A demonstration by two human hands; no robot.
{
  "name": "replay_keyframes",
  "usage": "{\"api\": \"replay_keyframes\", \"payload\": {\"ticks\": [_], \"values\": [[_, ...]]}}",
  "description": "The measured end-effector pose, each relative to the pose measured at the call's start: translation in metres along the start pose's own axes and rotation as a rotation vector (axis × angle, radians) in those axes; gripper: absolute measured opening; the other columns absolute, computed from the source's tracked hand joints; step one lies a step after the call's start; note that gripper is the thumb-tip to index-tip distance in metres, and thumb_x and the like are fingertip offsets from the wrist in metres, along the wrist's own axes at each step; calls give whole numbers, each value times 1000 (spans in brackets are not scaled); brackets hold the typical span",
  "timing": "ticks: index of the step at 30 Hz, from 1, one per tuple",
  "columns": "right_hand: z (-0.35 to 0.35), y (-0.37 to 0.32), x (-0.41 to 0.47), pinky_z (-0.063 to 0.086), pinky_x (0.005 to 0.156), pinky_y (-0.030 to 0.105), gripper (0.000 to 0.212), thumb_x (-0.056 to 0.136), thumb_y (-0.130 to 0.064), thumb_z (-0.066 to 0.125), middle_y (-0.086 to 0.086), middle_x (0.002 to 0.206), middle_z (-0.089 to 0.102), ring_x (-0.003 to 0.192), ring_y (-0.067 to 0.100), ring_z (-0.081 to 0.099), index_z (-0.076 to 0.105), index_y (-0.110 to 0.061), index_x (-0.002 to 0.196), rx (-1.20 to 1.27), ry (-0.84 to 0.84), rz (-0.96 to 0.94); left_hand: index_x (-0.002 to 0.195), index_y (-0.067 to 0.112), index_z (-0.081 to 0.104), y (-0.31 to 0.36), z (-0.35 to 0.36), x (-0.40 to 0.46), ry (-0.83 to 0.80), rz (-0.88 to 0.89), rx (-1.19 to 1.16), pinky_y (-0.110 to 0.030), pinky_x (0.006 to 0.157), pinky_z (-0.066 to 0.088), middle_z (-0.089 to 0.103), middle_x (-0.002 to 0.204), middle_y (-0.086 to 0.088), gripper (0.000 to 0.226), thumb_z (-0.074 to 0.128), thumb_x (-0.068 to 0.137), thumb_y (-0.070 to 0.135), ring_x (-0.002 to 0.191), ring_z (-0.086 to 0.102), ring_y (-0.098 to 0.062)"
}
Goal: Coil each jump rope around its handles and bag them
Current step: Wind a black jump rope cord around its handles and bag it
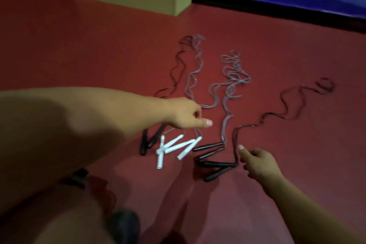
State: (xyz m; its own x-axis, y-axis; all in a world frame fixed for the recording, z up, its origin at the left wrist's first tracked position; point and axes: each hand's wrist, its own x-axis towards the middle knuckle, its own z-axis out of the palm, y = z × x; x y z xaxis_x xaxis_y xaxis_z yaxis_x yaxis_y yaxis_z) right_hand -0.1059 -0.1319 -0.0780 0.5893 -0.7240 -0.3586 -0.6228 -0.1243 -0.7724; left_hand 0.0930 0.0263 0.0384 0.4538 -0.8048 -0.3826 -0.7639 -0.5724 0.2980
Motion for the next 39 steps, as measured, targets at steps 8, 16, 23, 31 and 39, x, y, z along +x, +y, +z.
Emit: {"api": "replay_keyframes", "payload": {"ticks": [8,16,23,31,39], "values": [[-38,79,40,53,68,43,53,87,-54,60,3,58,54,59,22,50,57,-6,64,48,148,180,94,29,63,93,88,122,-30,98,-284,-30,81,45,59,86,7,36,53,89,63,94,60,-21],[2,122,75,51,70,37,51,88,-50,59,9,67,64,71,29,60,63,-2,73,-37,120,228,125,26,59,43,225,146,35,-101,-238,-31,98,48,64,127,4,54,67,81,56,117,59,-16],[26,123,78,47,65,34,51,92,-46,55,4,57,54,63,24,50,56,-7,61,-43,86,244,123,20,50,46,262,142,-99,-1,196,-39,99,40,56,127,-4,44,60,89,46,123,52,-27],[-4,91,50,47,83,36,33,98,-40,47,5,91,66,91,25,60,66,-14,93,66,156,142,90,24,58,70,188,121,-307,101,-201,-28,74,45,62,89,0,11,67,88,29,88,62,-20],[-97,-24,-5,37,58,31,71,94,-60,41,1,56,53,60,21,51,68,-1,68,-1,186,-33,95,18,74,109,43,47,-232,164,-458,-18,60,49,69,72,1,18,76,78,15,63,63,-12]]}}
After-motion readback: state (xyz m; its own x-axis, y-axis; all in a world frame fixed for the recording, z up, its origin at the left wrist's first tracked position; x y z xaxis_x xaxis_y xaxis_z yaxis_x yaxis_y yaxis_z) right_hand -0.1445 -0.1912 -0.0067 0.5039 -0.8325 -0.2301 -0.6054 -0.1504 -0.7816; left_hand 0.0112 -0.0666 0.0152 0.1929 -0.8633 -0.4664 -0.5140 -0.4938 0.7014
